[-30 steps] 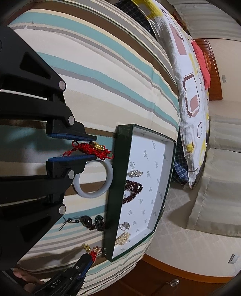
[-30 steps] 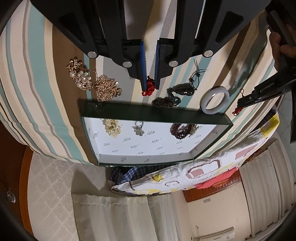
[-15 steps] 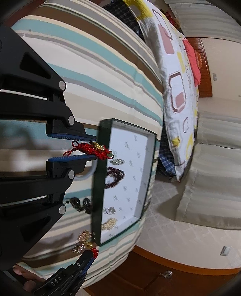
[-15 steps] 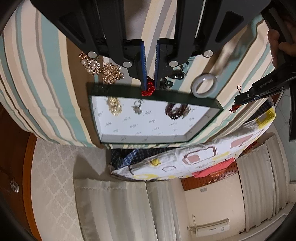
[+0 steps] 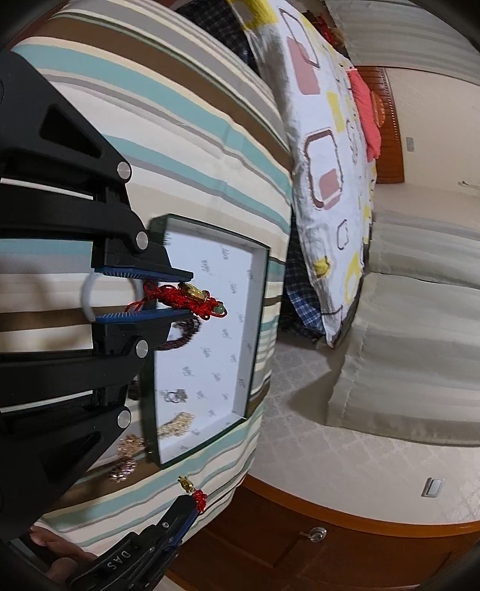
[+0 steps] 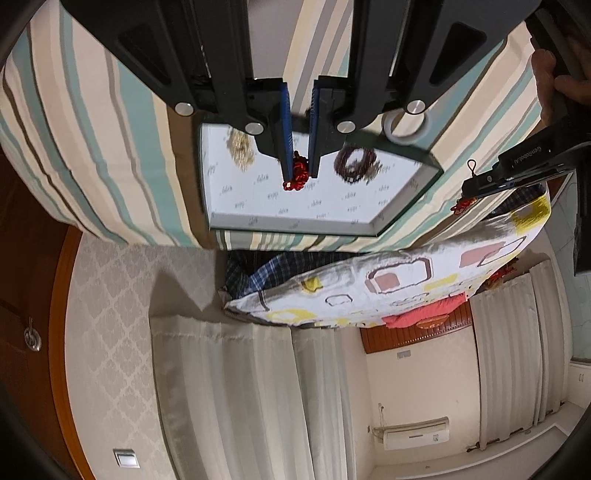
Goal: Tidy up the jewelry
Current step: 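Carry the tassel pendant and red charm over the green box with both tools, then open both tools to drop the tassel pendant and red charm in the box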
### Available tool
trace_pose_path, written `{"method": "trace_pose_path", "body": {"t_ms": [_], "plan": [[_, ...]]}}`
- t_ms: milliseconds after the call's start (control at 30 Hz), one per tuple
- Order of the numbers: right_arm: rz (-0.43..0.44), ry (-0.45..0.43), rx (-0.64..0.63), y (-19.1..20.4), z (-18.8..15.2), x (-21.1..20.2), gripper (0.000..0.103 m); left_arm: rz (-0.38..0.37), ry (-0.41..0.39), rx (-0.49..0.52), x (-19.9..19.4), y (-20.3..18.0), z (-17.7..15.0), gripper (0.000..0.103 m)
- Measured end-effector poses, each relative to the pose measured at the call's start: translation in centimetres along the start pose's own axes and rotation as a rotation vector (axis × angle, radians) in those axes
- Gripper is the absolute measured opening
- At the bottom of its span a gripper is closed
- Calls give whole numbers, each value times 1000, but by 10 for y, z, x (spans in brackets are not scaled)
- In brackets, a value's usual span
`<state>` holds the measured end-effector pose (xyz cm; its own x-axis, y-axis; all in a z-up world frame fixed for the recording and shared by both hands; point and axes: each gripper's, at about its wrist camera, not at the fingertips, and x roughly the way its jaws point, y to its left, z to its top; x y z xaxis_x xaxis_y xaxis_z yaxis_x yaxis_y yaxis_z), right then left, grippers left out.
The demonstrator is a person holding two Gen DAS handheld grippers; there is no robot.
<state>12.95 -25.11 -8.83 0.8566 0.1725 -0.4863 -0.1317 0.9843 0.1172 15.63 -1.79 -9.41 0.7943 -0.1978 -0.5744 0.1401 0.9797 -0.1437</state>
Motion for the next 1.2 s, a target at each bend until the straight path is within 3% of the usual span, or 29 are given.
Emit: {"method": "trace_pose_path", "body": {"t_ms": [633, 933, 1200], "plan": [[-31, -24, -6, -20, 36, 73, 9, 14, -4, 14, 77, -9, 47, 15], [-46, 44, 15, -31, 26, 129, 9, 54, 79, 13, 145, -2, 46, 15], [-51, 126, 25, -36, 18, 161, 9, 76, 154, 9, 181, 4, 40, 15]]}}
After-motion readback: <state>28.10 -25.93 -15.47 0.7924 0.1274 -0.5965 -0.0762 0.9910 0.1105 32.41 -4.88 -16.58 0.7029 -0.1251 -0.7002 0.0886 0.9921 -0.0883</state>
